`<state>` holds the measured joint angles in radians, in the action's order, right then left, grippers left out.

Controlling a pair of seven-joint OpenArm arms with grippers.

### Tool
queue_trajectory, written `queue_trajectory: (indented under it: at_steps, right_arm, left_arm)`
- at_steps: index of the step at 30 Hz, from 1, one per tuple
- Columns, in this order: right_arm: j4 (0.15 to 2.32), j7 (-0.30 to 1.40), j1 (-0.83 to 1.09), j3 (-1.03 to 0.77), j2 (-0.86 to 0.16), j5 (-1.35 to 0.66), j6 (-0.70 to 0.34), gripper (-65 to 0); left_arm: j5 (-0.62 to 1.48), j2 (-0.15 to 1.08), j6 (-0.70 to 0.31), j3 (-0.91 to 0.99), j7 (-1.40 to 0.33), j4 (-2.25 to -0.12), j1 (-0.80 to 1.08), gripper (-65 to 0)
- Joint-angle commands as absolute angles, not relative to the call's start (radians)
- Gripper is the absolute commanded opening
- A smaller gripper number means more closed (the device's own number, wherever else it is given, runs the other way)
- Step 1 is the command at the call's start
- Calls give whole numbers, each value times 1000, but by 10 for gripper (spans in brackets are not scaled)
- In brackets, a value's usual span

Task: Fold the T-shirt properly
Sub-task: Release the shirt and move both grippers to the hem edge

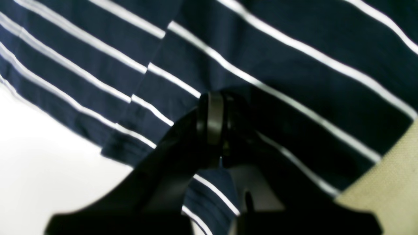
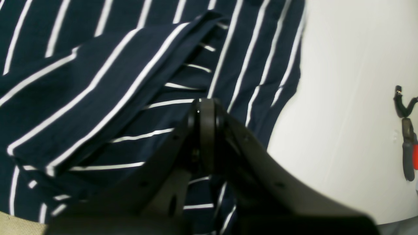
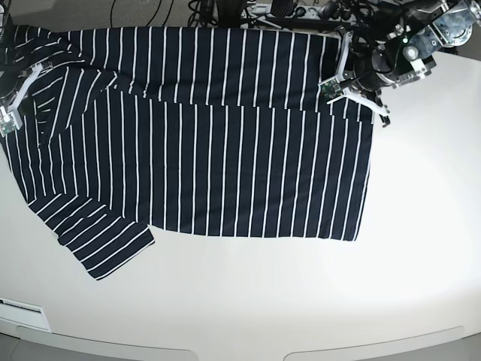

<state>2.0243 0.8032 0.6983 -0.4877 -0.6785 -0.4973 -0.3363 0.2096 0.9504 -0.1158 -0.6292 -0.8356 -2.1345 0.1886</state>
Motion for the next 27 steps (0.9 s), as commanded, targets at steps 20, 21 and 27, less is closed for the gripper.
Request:
queue_trajectory:
  at_steps: [20, 21, 27]
  right_arm:
    - [2041, 752, 698, -500, -695, -580, -356, -650]
    - [2041, 752, 699, -500, -695, -580, -356, -650]
    - [2041, 759, 699, -500, -695, -579, -356, -650]
  left_arm:
    - [547, 683, -193, 1, -626, -1781, -33, -650]
    - [630, 661, -258, 25, -625, -1696, -73, -650]
    - [919, 590, -395, 60, -653, -1204, -327, -650]
